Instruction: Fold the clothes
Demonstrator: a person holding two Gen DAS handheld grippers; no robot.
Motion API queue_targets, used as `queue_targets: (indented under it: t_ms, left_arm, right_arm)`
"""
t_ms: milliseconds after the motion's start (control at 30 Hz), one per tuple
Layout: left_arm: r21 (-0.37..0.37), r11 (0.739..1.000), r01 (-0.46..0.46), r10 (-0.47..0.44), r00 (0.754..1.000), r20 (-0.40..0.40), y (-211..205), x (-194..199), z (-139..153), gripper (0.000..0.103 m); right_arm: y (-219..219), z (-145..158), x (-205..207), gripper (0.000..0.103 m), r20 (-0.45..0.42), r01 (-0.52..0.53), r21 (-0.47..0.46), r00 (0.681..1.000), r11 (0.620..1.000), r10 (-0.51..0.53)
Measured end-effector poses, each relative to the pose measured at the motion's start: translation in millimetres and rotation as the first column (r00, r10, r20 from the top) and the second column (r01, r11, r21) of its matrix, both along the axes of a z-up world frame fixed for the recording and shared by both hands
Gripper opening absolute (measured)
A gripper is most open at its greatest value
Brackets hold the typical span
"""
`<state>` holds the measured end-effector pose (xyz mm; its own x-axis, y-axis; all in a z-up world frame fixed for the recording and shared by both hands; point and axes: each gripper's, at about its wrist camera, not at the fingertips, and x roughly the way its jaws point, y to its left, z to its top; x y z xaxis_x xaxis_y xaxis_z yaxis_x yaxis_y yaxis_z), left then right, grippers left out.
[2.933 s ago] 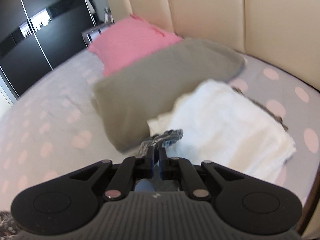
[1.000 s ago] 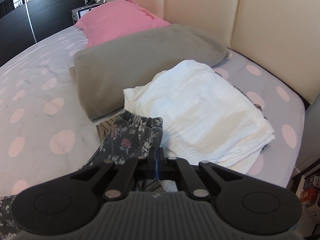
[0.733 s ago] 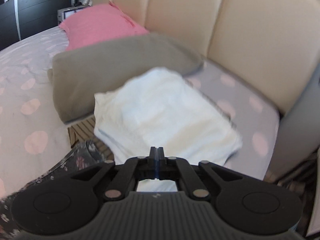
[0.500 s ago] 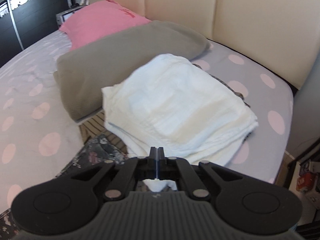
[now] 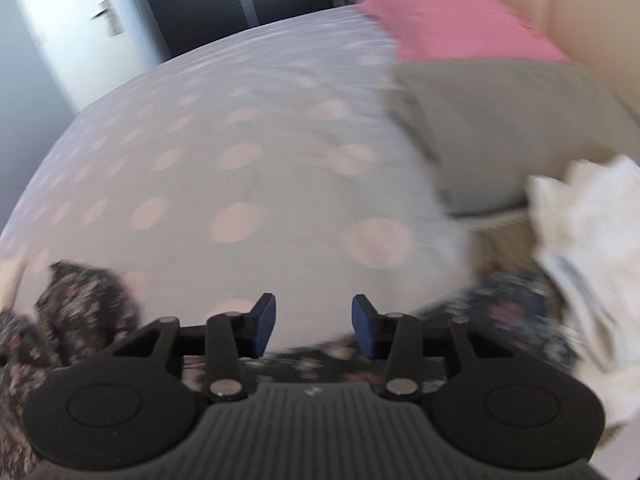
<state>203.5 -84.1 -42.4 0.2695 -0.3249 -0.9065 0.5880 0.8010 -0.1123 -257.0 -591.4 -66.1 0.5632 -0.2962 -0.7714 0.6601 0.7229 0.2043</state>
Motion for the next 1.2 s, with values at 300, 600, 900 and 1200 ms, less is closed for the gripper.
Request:
queue_targets:
  t_ms: [300,600,900,1200]
  left_arm:
    - [0.123,0.987,0.103,-0.111,0.992,0.063,-84,66,-62,0.056]
    - [0.155,0.940,0.305,-0.311,0.950,0.019,-104,84,-135,0.056]
    - [0.121,0.896,0.427,-0.439,0.892,0.105,-106,67,-154,0.074]
    - [0.116,0.926,0.359,-0.375,0.912,0.164,-105,57,-148,0.040]
  right_arm:
    - [69,-13,159,0.047,0.004,-0.405,0.014,0.914,0.914,0.405]
    - [125,-53,315,0.053,-0.003,-0.661,0.025,0.750,0.750,0.662]
    - [175,-95,406,0.064,-0.105,-0.777,-0.016,0.628,0.630,0.772]
    - [198,-93,397,0.004,-0.160,-0.811,-0.118,0.586,0.574,0.795]
